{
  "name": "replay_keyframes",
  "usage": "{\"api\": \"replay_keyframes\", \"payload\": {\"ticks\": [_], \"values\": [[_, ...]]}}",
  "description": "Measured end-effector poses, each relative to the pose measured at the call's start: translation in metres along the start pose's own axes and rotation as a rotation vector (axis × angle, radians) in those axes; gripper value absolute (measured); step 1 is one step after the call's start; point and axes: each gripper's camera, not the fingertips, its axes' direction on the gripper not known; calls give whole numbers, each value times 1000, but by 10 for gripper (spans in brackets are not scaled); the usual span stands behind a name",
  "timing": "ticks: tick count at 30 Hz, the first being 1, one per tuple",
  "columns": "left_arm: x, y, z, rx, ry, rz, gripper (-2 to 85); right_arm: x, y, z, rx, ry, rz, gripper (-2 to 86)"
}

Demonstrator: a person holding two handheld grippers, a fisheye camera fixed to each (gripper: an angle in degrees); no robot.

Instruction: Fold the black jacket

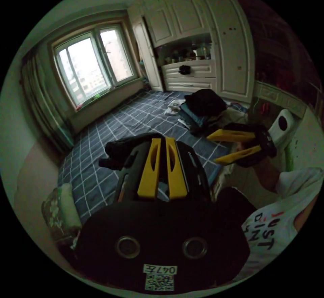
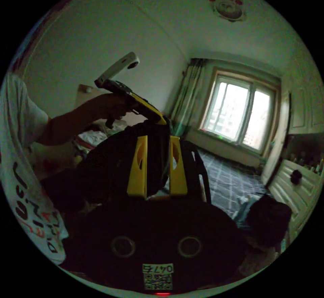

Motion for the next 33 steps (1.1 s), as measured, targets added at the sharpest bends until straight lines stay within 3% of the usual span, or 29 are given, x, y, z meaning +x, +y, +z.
{"api": "replay_keyframes", "payload": {"ticks": [4,8,10,14,17,22,26,28,30,33], "values": [[-16,48,-45,-6,-39,7,-5,-34,-22,46,-27,-149,35,104],[-53,91,-58,-66,-60,-92,-6,-65,-25,104,-182,-228,-39,13],[-74,110,-59,-95,22,-149,-7,-75,-17,130,-269,-215,4,0],[-101,151,-87,-45,63,-179,-7,-77,-10,119,-243,-155,58,-2],[-118,164,-103,3,117,-183,-7,-73,-10,110,-257,-158,55,10],[-147,179,-140,106,169,-176,-8,-90,7,144,-453,-263,33,158],[-185,178,-170,180,193,-149,-8,-101,28,164,-371,-467,91,129],[-205,167,-169,153,228,-114,-8,-104,33,170,-221,-570,95,20],[-225,151,-160,98,223,-75,-8,-102,28,177,-185,-484,88,7],[-259,123,-142,41,96,-30,-8,-83,3,190,-272,-135,106,2]]}}
